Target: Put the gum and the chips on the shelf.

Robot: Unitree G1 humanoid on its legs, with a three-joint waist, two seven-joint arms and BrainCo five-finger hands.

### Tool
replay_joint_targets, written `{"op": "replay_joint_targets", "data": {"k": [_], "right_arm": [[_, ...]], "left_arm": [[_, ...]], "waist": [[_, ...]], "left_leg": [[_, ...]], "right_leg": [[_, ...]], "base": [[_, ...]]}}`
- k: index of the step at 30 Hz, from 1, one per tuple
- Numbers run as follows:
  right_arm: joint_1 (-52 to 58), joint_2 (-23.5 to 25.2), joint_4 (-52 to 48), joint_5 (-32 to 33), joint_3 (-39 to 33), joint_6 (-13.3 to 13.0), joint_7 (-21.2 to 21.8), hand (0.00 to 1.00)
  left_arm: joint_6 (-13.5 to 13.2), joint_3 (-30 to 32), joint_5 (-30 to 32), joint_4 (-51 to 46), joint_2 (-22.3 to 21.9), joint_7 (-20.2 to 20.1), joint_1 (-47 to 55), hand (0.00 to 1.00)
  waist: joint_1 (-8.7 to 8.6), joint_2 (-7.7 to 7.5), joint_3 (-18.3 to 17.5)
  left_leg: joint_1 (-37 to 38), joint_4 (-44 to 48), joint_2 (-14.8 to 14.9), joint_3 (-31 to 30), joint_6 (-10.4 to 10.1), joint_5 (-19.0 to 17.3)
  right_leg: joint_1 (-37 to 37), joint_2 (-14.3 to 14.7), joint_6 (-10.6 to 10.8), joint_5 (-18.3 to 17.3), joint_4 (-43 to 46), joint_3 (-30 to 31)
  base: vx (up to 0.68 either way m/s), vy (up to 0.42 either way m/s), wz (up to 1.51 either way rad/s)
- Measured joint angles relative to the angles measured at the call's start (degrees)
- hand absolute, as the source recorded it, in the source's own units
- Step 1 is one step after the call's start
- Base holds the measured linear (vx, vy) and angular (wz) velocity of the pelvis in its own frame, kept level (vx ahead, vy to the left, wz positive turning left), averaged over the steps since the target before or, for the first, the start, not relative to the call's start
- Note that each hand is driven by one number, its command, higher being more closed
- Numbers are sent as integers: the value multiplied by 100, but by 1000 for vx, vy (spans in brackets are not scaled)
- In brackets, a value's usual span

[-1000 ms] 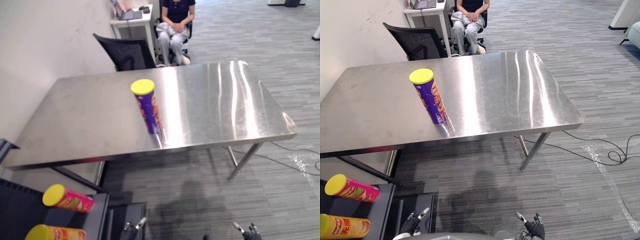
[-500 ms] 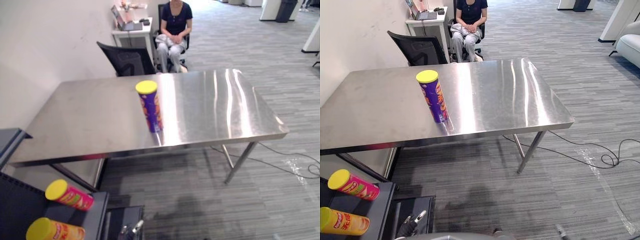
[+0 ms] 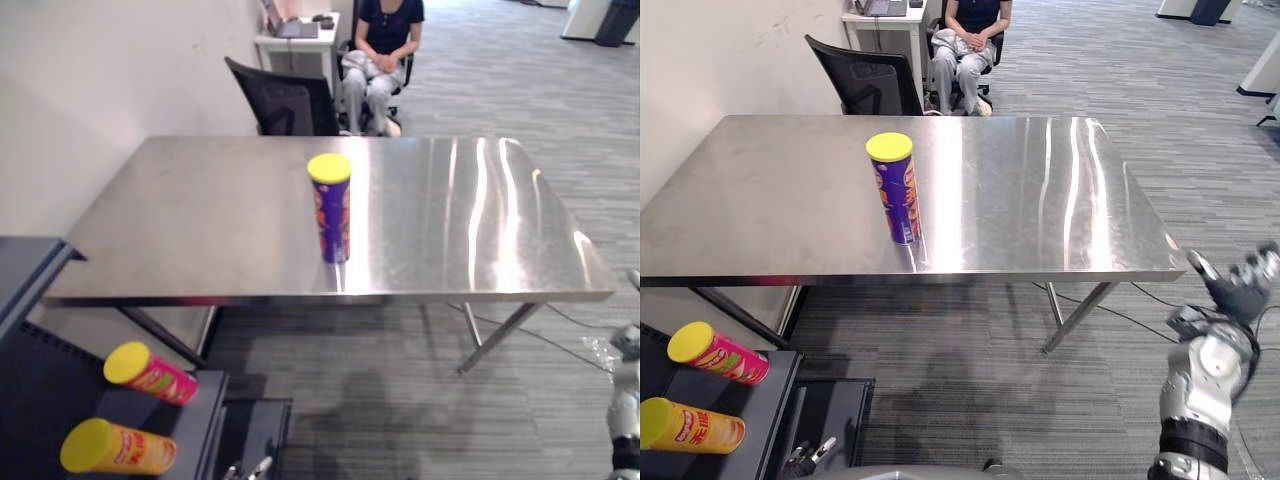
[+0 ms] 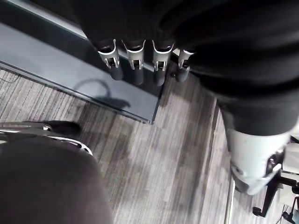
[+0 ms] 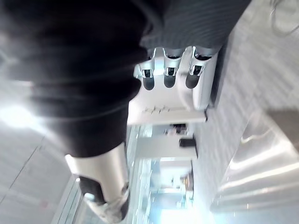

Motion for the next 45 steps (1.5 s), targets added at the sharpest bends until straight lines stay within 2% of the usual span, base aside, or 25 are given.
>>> {"op": "replay_joint_targets", "data": {"k": [7, 11, 16, 25, 32, 45], "right_arm": [[-828, -158, -361, -341, 1167, 183, 1165, 0], [-1316, -282, -285, -379, 1681, 280, 1606, 0], [-1979, -285, 290, -375, 2134, 365, 1879, 0], [-2619, -283, 979, -370, 2783, 573, 2097, 0], [-2865, -282, 1398, -367, 2963, 588, 2085, 0], [-3117, -273, 1648, -367, 3035, 595, 2084, 0]], "left_arm": [[46, -2, 28, -73, -37, 16, 12, 0], [56, -3, 31, -161, -56, 18, 45, 0], [63, 0, 43, -176, -84, 7, 96, 0], [168, -11, 45, -274, -80, -10, 269, 0], [169, -127, 45, -397, -31, -24, 271, 0], [167, -230, 45, -450, -17, -37, 268, 0]], "waist": [[59, -39, 4], [183, -44, 4], [369, -49, 4], [533, -79, 27], [627, -91, 177], [654, -64, 333]], "left_leg": [[-98, -65, -142, -182, 154, 107], [-99, -207, -231, -361, 214, 244], [-98, -267, -329, -569, 266, 320], [-94, -275, -446, -731, 323, 362], [-87, -274, -490, -778, 338, 390], [-66, -275, -518, -866, 339, 393]], "right_leg": [[0, -96, 40, 23, -28, -221], [35, -163, 87, 54, -82, -409], [127, -241, 136, 85, -120, -599], [270, -342, 183, 117, -174, -780], [301, -384, 209, 134, -175, -834], [373, -407, 210, 134, -174, -932]], "base": [[-32, 26, 13], [-38, 21, 24], [-11, 26, 23], [-2, 25, 11], [-12, 11, 4], [1, 1, 3]]}}
